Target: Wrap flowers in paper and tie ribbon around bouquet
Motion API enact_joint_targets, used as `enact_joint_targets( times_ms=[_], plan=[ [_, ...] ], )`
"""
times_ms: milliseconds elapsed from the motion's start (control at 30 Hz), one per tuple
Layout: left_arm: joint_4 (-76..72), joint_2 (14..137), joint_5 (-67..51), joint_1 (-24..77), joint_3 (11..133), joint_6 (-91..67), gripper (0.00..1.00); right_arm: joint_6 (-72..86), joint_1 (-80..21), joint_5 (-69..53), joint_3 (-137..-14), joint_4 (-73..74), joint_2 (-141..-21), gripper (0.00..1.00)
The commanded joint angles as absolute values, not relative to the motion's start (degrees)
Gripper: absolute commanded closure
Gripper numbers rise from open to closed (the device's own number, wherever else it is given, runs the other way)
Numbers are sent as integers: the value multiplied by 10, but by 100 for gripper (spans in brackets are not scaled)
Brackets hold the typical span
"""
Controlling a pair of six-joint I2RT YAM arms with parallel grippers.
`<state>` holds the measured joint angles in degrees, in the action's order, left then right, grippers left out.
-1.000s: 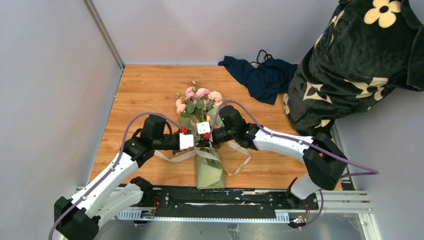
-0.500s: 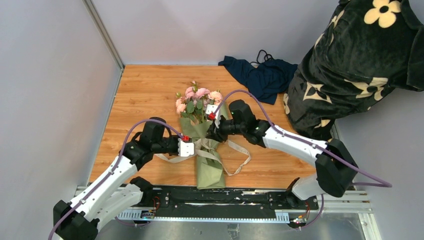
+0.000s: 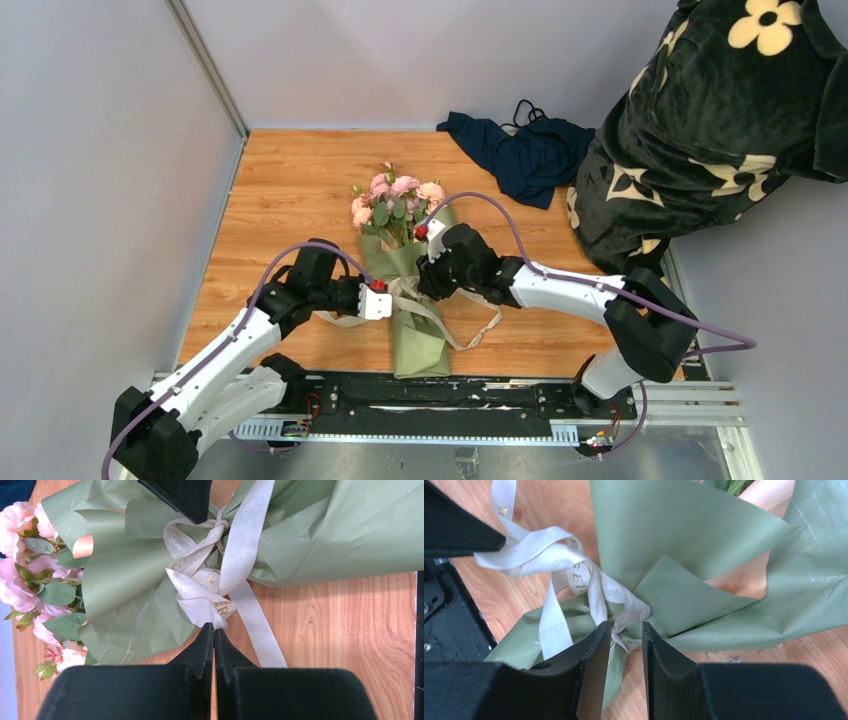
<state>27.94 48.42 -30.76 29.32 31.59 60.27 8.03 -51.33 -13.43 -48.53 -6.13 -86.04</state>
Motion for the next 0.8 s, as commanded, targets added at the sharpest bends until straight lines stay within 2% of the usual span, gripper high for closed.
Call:
enact_joint_targets(
  times_ms=[0, 267, 300, 433, 500, 767],
  plan=[
    [277, 485, -306, 287, 308, 617, 100, 126, -518, -96, -477, -106, -881, 65],
    [253, 493, -304, 286, 297, 624, 100, 135, -516, -90, -504, -109, -915, 68],
    [250, 496, -302, 286, 296, 625, 100, 136, -516, -85, -505, -107, -916, 71],
    [249, 499, -288, 281, 284, 643, 100, 133, -516, -71, -493, -105, -897, 94],
    [247, 506, -280, 271, 268, 671, 100, 124, -516, -69, -488, -99, -879, 100],
    [159, 555, -258, 241, 226, 720, 100, 100, -516, -98, -468, -87, -831, 100]
  ],
)
